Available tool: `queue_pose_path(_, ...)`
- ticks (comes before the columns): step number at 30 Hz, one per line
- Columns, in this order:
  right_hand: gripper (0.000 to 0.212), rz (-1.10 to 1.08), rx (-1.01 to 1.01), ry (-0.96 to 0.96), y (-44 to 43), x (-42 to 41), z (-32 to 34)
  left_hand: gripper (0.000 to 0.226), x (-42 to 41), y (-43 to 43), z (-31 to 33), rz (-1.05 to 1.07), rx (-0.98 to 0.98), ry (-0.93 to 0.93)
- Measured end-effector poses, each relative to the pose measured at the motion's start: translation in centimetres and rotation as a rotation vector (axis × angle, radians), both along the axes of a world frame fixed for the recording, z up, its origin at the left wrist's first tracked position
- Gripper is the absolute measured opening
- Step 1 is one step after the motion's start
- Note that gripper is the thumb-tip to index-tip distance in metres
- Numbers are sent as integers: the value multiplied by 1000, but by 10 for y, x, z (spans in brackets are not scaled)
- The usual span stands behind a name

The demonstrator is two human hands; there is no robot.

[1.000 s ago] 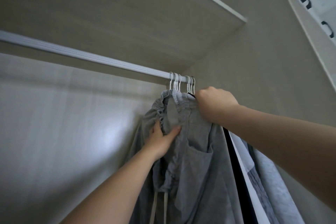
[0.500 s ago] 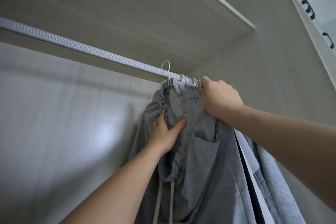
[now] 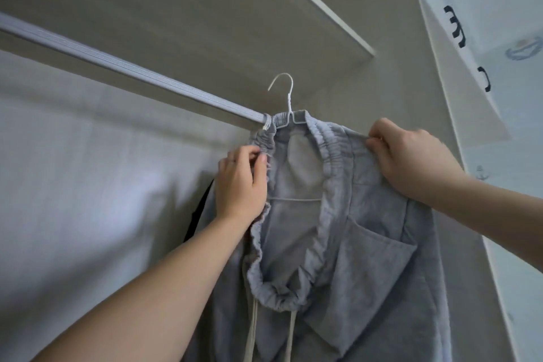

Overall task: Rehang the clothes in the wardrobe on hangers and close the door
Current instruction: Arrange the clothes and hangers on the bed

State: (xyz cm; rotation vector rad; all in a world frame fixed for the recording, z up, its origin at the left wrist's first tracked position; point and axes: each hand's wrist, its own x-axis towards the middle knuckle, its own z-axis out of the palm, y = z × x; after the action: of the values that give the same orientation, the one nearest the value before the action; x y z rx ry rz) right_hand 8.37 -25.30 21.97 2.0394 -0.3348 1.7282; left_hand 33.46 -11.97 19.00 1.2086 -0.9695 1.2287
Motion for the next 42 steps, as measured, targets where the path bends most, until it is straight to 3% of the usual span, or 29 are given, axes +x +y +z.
queue_pose_path(6,21,-43,-5,15,-26,-120,-14,38,-82,-40,1,29,41,-56)
queue_pose_path(12,17,-208,13,-13,-54,-264,-23,40,-206,-111,-8,-232,125,-71)
queue_pose_path(19,19,-453,77,-3,-70,-449,-62,24,-375,-192,-36,-536,150,-129)
queue_pose_path(32,20,-965,405,-61,-39,-721,-215,16,-685,-327,-190,-1066,391,-104)
queue_pose_path(42,22,-1354,621,-104,-14,-881,-331,14,-917,-408,-314,-1481,606,-266)
